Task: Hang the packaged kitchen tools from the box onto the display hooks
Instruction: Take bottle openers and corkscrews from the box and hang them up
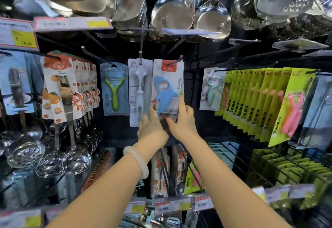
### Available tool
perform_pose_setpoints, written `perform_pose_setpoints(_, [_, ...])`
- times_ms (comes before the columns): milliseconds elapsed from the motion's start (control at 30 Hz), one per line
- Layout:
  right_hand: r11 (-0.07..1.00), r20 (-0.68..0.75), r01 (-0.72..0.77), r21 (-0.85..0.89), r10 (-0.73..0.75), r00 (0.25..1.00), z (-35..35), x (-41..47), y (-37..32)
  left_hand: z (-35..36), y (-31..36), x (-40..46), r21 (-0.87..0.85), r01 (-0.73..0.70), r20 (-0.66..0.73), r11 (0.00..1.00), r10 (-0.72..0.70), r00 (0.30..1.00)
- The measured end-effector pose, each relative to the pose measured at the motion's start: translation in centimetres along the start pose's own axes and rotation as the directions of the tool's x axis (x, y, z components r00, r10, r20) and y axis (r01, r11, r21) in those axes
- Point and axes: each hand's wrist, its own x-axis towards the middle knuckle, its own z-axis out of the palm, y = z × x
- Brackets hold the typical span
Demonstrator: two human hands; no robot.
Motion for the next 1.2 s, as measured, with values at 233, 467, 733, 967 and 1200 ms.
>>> perform_pose_setpoints(233, [0.945, -0.015, -0.044, -0.323, 0.042, 0.999, -0.6, -8.0, 5.2, 4.7, -1.8, -5.7, 0.256, -0.270, 0.107, 0.928, 0.250, 0.962])
perform_pose_setpoints(467, [0.880, -0.123, -0.114, -0.461, 0.063, 0.990, -4.9, -17.8, 12.3, 11.1, 2.0, -11.5, 0.253, -0.546, 0.213, 0.799, 0.504, 0.837])
perform_pose_setpoints(733, [0.659, -0.072, -0.429, -0.618, 0.496, 0.866, -11.8, -29.8, 19.8, 21.1, 7.2, -20.7, 0.190, -0.682, 0.510, 0.706, 0.523, 0.683])
perform_pose_setpoints(967, [0.557, -0.096, -0.566, -0.608, 0.656, 0.748, -20.6, -39.7, 24.5, 29.1, 13.5, -30.3, 0.120, -0.761, 0.646, 0.638, 0.532, 0.548])
perform_pose_setpoints(1200, [0.481, -0.169, -0.667, -0.569, 0.725, 0.667, -28.7, -48.0, 29.2, 36.1, 19.5, -38.2, 0.081, -0.796, 0.695, 0.600, 0.539, 0.476])
